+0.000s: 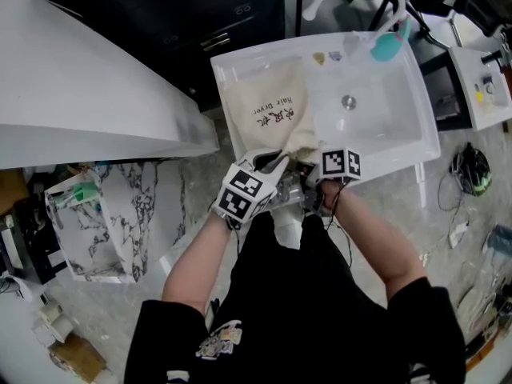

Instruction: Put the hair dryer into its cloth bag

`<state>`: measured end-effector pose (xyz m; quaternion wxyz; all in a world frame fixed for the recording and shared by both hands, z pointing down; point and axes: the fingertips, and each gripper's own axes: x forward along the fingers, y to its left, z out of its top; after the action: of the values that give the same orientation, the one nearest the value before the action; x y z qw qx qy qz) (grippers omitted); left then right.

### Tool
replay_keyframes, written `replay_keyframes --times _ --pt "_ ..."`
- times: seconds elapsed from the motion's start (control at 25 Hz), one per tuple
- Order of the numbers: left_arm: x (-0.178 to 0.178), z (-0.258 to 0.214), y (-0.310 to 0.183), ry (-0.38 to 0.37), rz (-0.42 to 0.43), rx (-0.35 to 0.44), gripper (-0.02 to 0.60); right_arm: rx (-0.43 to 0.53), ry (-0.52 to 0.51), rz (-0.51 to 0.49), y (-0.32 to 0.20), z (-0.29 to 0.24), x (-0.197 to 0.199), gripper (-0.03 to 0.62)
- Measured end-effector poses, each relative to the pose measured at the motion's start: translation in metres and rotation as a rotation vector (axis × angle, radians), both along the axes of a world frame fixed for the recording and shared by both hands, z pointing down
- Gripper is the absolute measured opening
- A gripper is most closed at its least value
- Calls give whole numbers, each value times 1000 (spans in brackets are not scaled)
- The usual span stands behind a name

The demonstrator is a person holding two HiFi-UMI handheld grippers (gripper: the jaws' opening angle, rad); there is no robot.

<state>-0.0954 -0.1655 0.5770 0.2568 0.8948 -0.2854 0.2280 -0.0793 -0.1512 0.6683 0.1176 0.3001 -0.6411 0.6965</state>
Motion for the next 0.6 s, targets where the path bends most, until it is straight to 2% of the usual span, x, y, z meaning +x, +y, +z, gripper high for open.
replay_keyframes --times 0.08,0.28,0.4,0.6 --pt "0 1 1 -7 14 1 44 50 -24 21 -6 -4 2 138" --pt "0 0 3 3 38 -4 44 166 -73 28 -16 -15 -2 137" --pt "3 -3 7 3 80 -2 44 193 -91 72 -31 -23 1 137" --pt "4 -7 9 -19 128 16 44 233 -58 124 -54 -26 9 137"
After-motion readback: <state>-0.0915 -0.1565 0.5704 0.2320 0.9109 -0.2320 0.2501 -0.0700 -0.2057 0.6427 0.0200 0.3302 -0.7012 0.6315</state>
